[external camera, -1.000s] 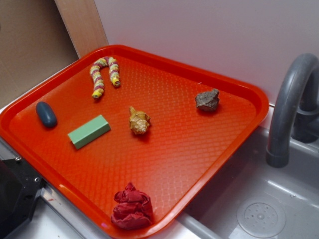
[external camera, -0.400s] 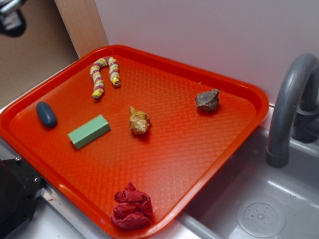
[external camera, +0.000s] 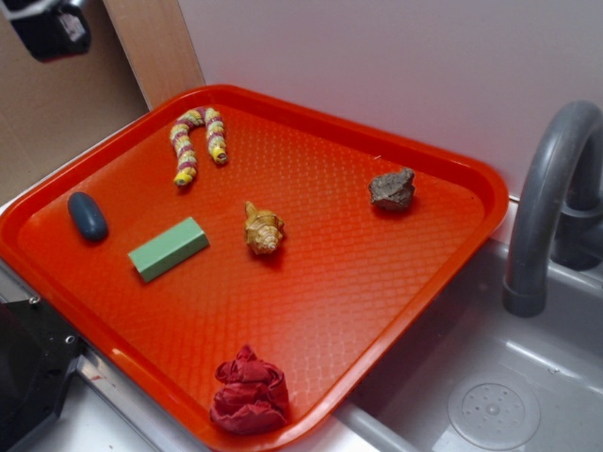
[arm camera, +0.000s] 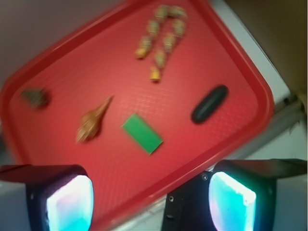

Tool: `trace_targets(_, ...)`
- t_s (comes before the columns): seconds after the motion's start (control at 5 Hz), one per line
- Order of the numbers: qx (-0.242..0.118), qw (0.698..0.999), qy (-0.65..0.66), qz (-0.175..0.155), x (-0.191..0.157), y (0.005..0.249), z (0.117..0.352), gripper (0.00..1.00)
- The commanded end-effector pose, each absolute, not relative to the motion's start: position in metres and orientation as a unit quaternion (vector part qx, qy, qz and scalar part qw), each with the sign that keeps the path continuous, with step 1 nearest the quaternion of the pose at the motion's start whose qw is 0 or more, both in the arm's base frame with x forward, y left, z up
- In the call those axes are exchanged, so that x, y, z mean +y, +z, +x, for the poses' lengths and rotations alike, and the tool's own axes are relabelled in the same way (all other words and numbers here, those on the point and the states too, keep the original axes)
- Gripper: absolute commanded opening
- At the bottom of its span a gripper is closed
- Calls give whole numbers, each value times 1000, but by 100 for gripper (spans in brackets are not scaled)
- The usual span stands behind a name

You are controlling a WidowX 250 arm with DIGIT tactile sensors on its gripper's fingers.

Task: Grab the plastic pickle.

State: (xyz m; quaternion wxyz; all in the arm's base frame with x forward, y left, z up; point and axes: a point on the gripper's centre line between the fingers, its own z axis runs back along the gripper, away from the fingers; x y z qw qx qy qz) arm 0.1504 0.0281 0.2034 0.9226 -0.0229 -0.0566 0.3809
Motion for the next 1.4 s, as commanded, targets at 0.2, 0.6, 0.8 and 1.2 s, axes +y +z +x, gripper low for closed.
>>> trace_targets(0.2, -111, 874, 472, 24, 81, 127, 167, 100)
trace_targets(0.6, -134, 899, 408, 83, 99, 84, 161, 100)
trace_targets(0.8, -118, 904, 399, 97, 103, 63, 146, 100)
trace_targets(1.2, -144, 887, 426, 107, 107, 41, 149, 100)
